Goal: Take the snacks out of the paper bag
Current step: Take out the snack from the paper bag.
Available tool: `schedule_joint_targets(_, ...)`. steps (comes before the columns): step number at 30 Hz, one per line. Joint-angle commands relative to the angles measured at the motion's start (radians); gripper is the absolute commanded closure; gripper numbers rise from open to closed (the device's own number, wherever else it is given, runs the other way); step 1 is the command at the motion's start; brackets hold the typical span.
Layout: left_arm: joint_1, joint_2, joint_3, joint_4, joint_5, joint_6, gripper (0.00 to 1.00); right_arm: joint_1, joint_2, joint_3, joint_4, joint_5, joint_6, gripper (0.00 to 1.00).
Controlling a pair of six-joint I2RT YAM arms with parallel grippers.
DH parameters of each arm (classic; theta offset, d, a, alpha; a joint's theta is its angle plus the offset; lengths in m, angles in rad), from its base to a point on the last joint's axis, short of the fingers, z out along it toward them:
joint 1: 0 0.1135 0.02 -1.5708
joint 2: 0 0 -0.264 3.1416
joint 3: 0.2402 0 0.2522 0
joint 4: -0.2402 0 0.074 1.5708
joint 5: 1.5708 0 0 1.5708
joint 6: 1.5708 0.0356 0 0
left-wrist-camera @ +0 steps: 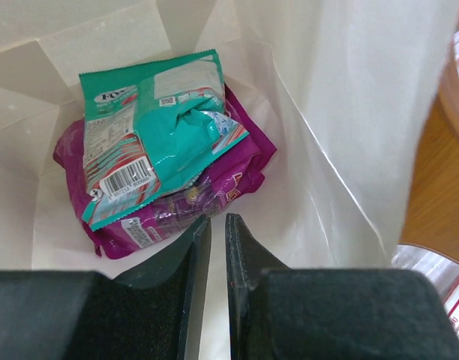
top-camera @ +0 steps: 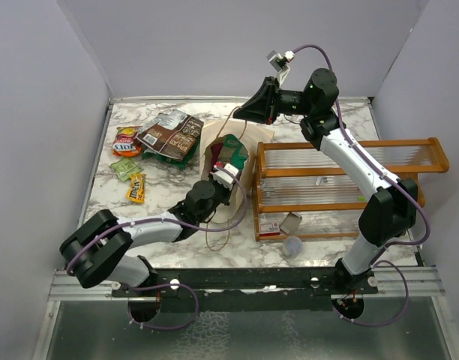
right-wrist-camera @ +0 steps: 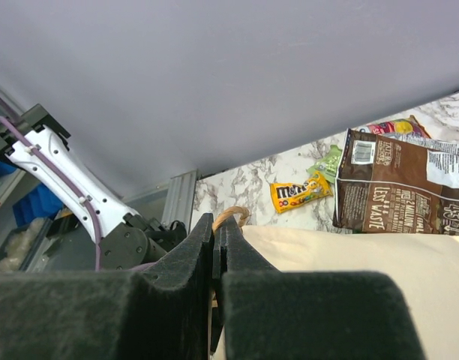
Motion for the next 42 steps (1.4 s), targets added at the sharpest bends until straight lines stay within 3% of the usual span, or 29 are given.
schedule_joint_targets(1,-0.002,0.063,0.058,0.039,0.007,-0.065,0.83,0.005,-0.031,0.005,0.023,0.028,0.004,0.99)
schedule_joint_targets(8,0.027,0.108,0.077,0.036,-0.056,-0.148,0.84,0.005,-0.041,0.011,-0.007,0.032,-0.019,0.99)
schedule_joint_targets(17,0.103,0.165,0.146,-0.003,-0.037,-0.166,0.83,0.008,-0.042,0.016,-0.006,0.035,-0.014,0.99)
schedule_joint_targets(19,0.106,0.184,0.174,-0.017,-0.050,-0.151,0.78,0.008,-0.043,0.017,-0.008,0.036,-0.014,0.99)
schedule_joint_targets(23,0.113,0.219,0.210,-0.017,-0.088,-0.140,0.55,0.010,-0.044,0.022,-0.013,0.037,-0.016,0.99)
schedule_joint_targets(27,0.117,0.243,0.234,-0.023,-0.104,-0.127,0.42,0.011,-0.047,0.029,-0.027,0.037,-0.024,0.99)
schedule_joint_targets(35,0.130,0.310,0.230,0.022,-0.114,-0.074,0.34,0.015,-0.049,0.035,-0.034,0.038,-0.026,0.99)
schedule_joint_targets(42,0.131,0.412,0.292,0.009,-0.111,-0.036,0.38,0.017,-0.047,0.036,-0.036,0.039,-0.026,0.99)
